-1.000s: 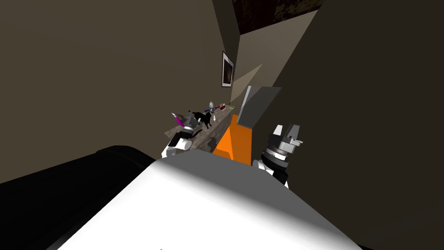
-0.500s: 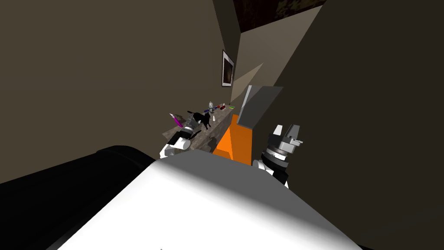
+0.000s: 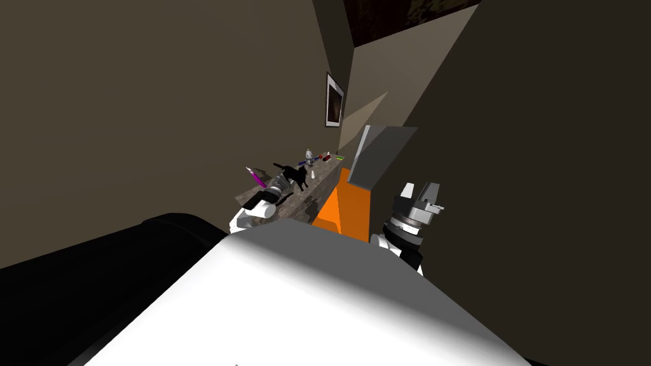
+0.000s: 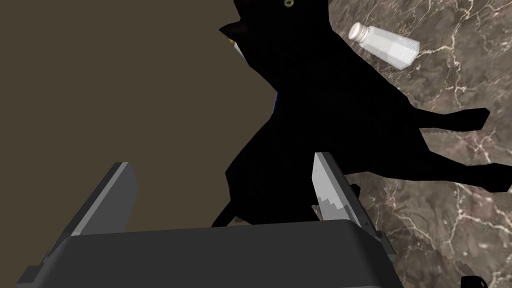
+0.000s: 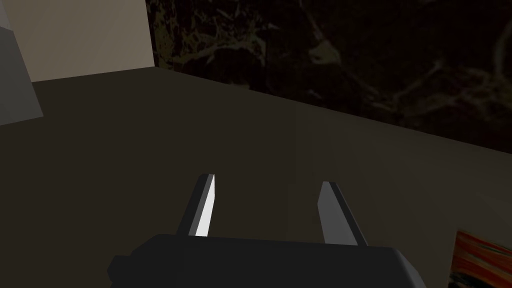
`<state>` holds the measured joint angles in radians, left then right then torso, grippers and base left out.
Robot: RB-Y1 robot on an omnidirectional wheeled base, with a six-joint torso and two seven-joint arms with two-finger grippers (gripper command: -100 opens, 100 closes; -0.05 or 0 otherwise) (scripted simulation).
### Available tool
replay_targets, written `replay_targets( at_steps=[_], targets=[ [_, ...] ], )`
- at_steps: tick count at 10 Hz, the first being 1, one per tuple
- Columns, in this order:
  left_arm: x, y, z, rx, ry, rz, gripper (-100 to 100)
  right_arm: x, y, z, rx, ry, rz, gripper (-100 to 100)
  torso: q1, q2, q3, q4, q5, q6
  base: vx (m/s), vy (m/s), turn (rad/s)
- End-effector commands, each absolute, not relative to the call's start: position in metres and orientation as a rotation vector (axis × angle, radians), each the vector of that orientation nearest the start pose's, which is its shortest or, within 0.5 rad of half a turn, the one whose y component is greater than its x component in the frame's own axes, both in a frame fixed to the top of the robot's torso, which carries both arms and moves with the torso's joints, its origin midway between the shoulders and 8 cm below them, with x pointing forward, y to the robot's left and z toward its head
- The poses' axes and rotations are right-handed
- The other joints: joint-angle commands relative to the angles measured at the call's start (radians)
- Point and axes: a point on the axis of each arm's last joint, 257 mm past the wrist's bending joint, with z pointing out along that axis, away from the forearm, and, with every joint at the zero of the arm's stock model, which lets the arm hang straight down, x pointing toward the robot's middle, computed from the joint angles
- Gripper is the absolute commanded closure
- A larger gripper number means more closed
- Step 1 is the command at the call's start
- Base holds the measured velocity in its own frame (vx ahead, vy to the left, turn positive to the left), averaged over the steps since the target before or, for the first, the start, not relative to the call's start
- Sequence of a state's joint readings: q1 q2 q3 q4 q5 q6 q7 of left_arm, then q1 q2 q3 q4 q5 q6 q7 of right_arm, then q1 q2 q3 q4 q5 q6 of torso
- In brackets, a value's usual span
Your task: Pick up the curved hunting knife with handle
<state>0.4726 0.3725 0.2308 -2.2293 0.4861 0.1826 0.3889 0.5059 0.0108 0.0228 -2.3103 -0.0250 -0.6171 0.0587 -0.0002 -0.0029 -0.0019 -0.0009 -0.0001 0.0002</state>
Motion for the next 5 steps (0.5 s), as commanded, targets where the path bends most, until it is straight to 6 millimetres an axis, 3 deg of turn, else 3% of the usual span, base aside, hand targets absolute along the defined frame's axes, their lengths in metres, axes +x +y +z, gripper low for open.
replay_targets(
  at_steps=[1, 5],
  targets=[
    [0.411, 0.393, -0.123, -1.539, 0.891, -1.447, -100, 0.316, -0.272, 0.056, 0.55, 0.499, 1.311, 0, 0.0, 0.0, 0.0, 0.0, 0.0, 0.0, 0.046, -0.015, 0.024],
    [0.408, 0.403, -0.151, -1.662, 0.922, -1.397, -100, 0.316, -0.272, 0.056, 0.55, 0.499, 1.311, 0, -0.001, -0.001, 0.0, 0.0, 0.0, 0.0, 0.055, -0.019, 0.017]
  ],
)
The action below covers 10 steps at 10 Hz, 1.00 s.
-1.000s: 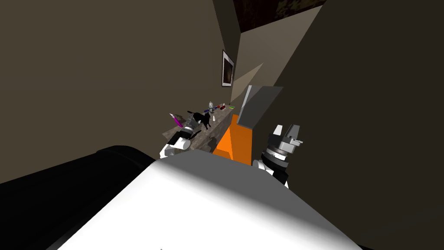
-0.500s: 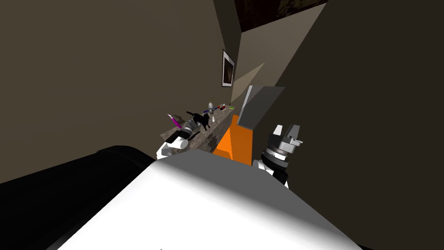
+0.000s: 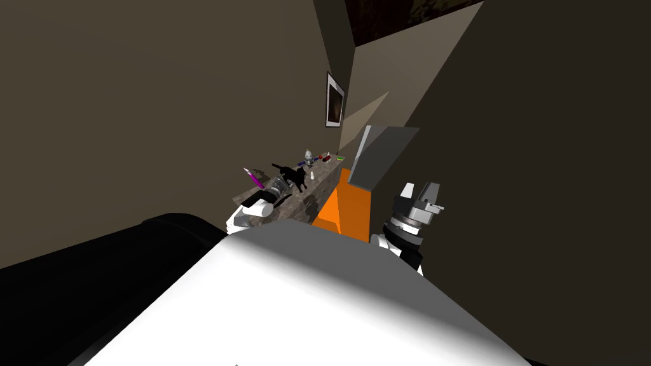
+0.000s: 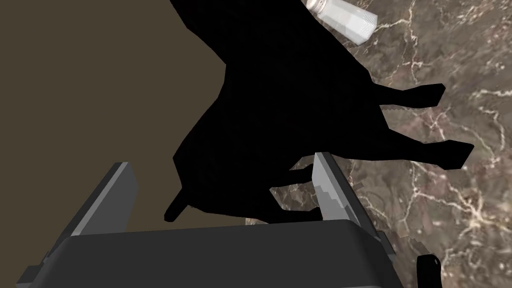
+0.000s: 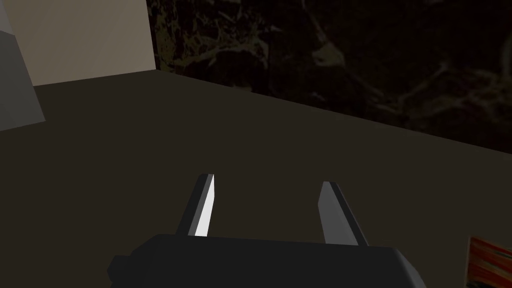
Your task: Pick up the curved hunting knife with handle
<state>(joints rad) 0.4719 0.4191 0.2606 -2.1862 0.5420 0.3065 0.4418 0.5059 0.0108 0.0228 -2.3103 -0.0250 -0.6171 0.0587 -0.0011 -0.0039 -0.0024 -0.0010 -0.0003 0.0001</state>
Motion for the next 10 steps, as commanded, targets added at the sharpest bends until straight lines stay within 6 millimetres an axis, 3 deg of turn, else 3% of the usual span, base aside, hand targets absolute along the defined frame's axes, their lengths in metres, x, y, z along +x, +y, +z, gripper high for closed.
replay_targets(
  at_steps=[1, 5, 10],
  targets=[
    [0.408, 0.403, -0.155, -1.677, 0.93, -1.386, -100, 0.316, -0.272, 0.056, 0.55, 0.499, 1.311, 0, 0.0, 0.0, 0.0, 0.0, 0.0, 0.0, 0.031, -0.004, -0.001],
    [0.399, 0.423, -0.185, -1.843, 0.93, -1.329, -100, 0.316, -0.272, 0.056, 0.55, 0.499, 1.311, 0, 0.001, 0.002, 0.001, 0.0, 0.0, 0.0, 0.052, -0.012, 0.016],
    [0.388, 0.432, -0.216, -1.987, 0.954, -1.245, -100, 0.316, -0.272, 0.056, 0.55, 0.499, 1.311, 0, 0.001, 0.0, 0.0, 0.0, 0.0, 0.0, 0.047, -0.013, 0.013]
  ],
)
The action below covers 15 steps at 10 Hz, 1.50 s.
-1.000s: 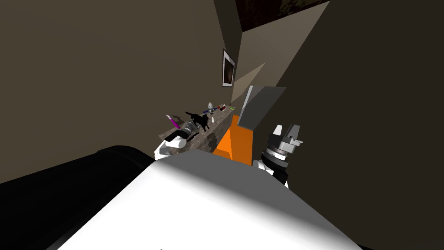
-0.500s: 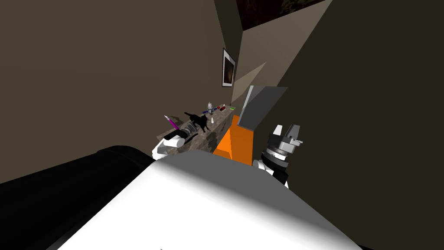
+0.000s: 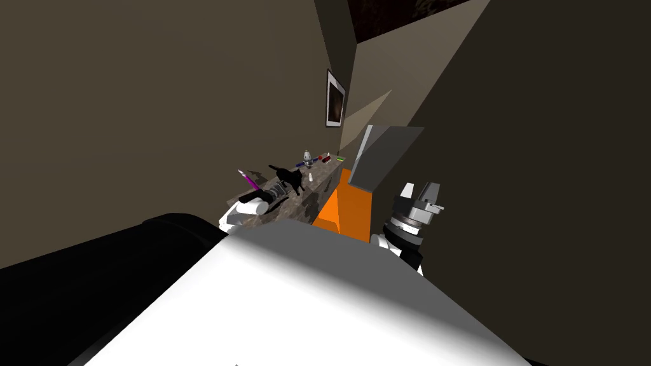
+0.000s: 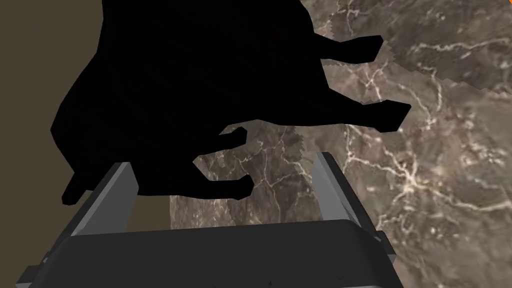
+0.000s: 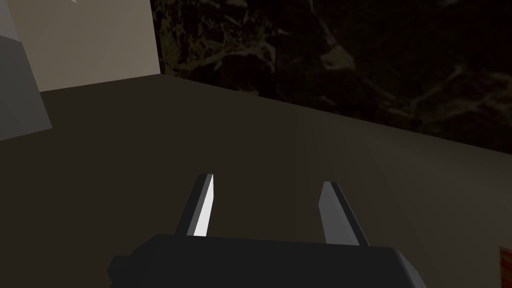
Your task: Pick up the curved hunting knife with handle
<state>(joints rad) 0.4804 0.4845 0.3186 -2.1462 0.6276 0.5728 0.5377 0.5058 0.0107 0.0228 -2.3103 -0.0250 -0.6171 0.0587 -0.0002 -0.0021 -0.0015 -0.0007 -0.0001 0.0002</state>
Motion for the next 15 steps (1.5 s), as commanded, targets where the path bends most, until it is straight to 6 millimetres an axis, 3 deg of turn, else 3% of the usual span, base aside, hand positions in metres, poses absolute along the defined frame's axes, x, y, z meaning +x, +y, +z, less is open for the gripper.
replay_targets(
  at_steps=[1, 9, 15],
  targets=[
    [0.382, 0.442, -0.225, -2.054, 0.935, -1.22, -100, 0.316, -0.272, 0.056, 0.55, 0.499, 1.311, 0, 0.0, 0.0, 0.0, 0.0, 0.0, 0.0, 0.055, -0.016, 0.019],
    [0.353, 0.458, -0.266, -2.28, 0.931, -1.066, -100, 0.316, -0.272, 0.056, 0.55, 0.499, 1.311, 0, 0.0, -0.001, -0.001, 0.0, 0.0, 0.0, 0.047, -0.012, 0.012],
    [0.318, 0.481, -0.293, -2.501, 0.855, -0.913, -100, 0.316, -0.272, 0.056, 0.55, 0.499, 1.311, 0, 0.0, -0.001, 0.0, 0.0, 0.0, 0.0, 0.05, -0.014, 0.014]
  ],
)
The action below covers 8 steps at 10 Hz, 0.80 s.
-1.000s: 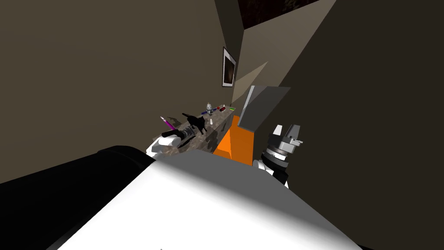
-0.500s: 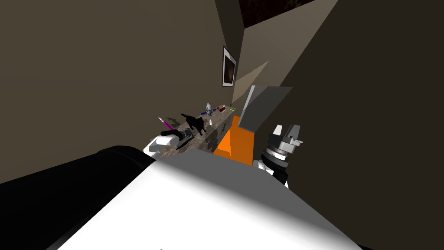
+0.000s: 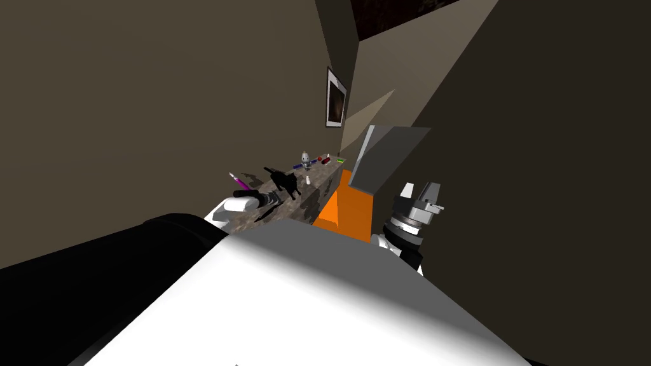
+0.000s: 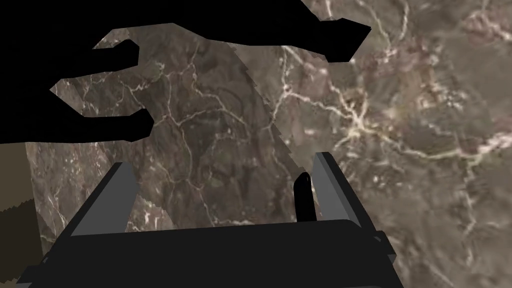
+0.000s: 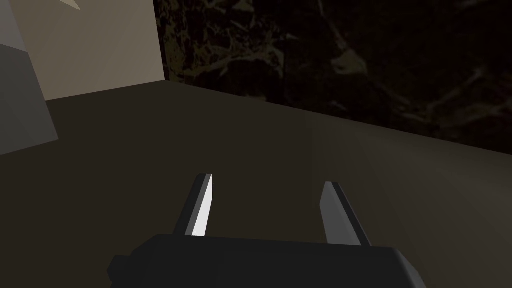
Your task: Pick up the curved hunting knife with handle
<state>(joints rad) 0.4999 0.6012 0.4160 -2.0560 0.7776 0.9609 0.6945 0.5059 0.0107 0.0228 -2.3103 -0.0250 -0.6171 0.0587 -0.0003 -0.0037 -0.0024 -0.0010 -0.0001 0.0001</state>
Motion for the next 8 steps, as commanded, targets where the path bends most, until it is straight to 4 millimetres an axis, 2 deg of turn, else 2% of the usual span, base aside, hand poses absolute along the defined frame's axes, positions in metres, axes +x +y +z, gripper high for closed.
replay_targets(
  at_steps=[1, 5, 8],
  targets=[
    [0.312, 0.48, -0.298, -2.525, 0.864, -0.883, -100, 0.316, -0.272, 0.056, 0.55, 0.499, 1.311, 0, 0.0, 0.0, 0.0, 0.0, 0.0, 0.0, 0.06, -0.018, 0.01],
    [0.294, 0.484, -0.309, -2.614, 0.842, -0.795, -100, 0.316, -0.272, 0.056, 0.55, 0.499, 1.311, 0, 0.0, 0.001, 0.001, 0.0, 0.0, 0.0, 0.033, -0.011, 0.006],
    [0.271, 0.495, -0.317, -2.722, 0.773, -0.699, -100, 0.316, -0.272, 0.056, 0.55, 0.499, 1.311, 0, 0.0, 0.001, 0.001, 0.0, 0.0, 0.0, 0.048, -0.009, 0.012]
  ],
)
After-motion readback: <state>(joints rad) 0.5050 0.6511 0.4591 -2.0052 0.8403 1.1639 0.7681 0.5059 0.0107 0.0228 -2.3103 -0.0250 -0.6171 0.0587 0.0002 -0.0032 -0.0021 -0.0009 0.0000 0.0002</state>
